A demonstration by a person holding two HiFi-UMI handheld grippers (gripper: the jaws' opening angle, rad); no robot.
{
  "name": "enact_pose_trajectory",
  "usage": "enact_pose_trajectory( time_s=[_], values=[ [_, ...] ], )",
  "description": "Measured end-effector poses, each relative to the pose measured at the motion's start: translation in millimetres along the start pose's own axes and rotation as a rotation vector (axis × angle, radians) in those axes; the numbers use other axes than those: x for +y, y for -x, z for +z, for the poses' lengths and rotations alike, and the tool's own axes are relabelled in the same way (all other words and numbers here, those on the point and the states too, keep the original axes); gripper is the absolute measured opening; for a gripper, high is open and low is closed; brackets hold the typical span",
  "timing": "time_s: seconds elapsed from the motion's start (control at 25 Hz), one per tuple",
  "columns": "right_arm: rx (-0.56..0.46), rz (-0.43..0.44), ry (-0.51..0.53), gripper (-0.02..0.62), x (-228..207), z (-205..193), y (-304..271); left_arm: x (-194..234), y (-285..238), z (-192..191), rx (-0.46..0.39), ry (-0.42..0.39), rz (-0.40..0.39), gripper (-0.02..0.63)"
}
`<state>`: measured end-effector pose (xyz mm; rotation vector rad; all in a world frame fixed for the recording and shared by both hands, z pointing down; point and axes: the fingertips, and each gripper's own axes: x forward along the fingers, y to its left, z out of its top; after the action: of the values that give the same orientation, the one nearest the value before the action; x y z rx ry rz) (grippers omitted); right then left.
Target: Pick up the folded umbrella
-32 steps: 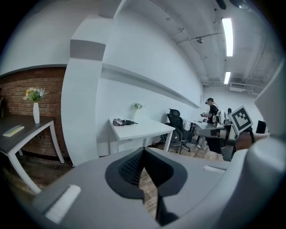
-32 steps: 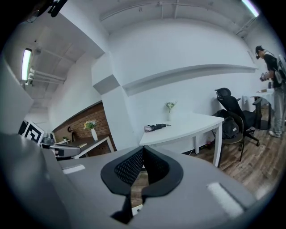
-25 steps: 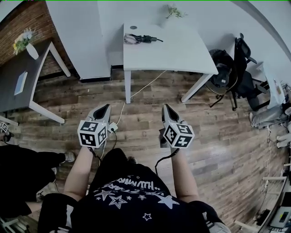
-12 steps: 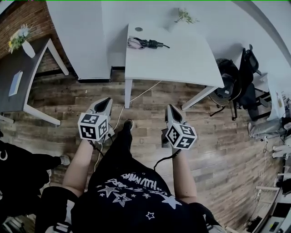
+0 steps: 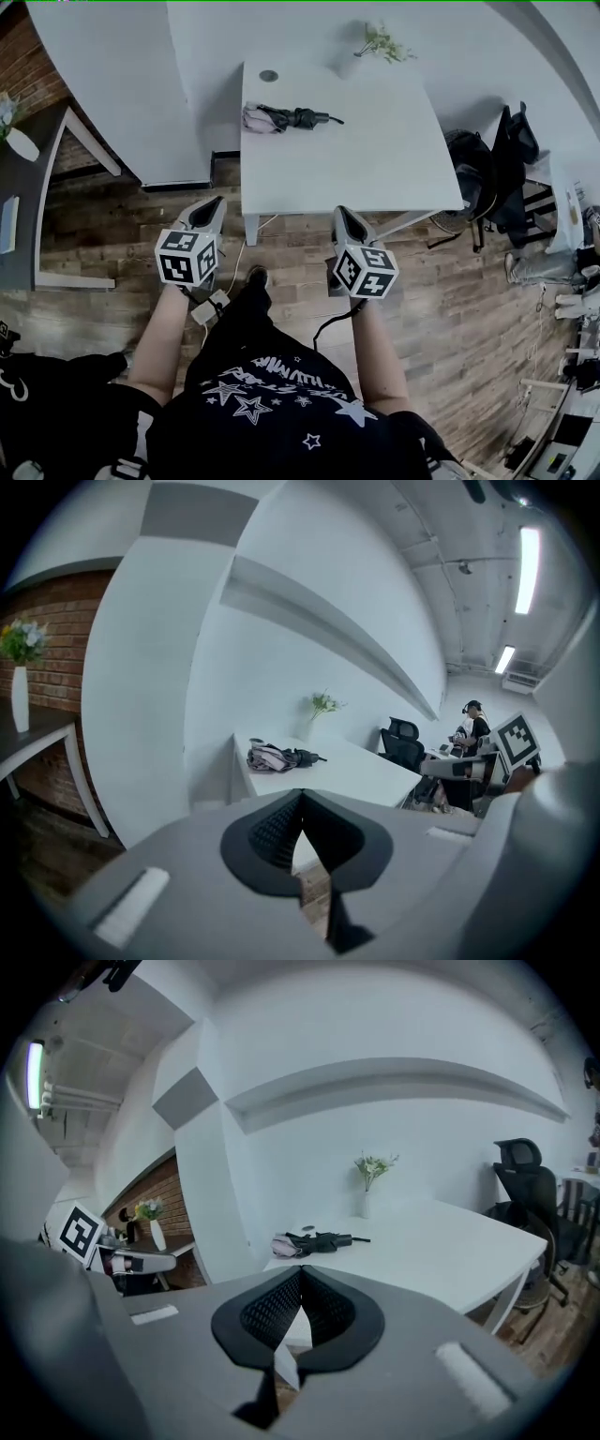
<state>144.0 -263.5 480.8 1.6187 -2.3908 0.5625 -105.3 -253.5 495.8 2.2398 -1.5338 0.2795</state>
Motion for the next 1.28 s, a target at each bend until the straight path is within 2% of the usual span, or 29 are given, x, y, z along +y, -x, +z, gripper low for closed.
enact_pose_trajectory(
  time_s=[0.32, 0.64, 0.8, 0.96, 1.08, 1.16, 1.28],
  values=[
    [0.054, 0.041, 0.09, 0.017, -8, 48, -109, 40, -76, 41, 0.024, -0.006, -0.004, 0.003],
    [0.257, 0.07, 0.313, 0.018, -27, 52, -207, 85, -126, 51, 0.061, 0.031, 0.015, 0.003],
    [0.306, 0.094, 0.419, 0.103, -28, 54, -243, 102, -144, 55, 0.07, 0.05, 0.028, 0.003],
    [0.364, 0.162, 0.507, 0.25, -20, 49, -268, 113, -158, 58, 0.08, 0.061, 0.034, 0.003],
    [0.413, 0.233, 0.614, 0.365, -12, 40, -279, 113, -165, 61, 0.08, 0.071, 0.037, 0.003],
    [0.426, 0.266, 0.702, 0.393, -11, 38, -287, 112, -168, 63, 0.077, 0.076, 0.04, 0.003],
    [0.451, 0.322, 0.807, 0.393, -9, 34, -299, 116, -170, 61, 0.077, 0.09, 0.07, 0.003]
  ],
)
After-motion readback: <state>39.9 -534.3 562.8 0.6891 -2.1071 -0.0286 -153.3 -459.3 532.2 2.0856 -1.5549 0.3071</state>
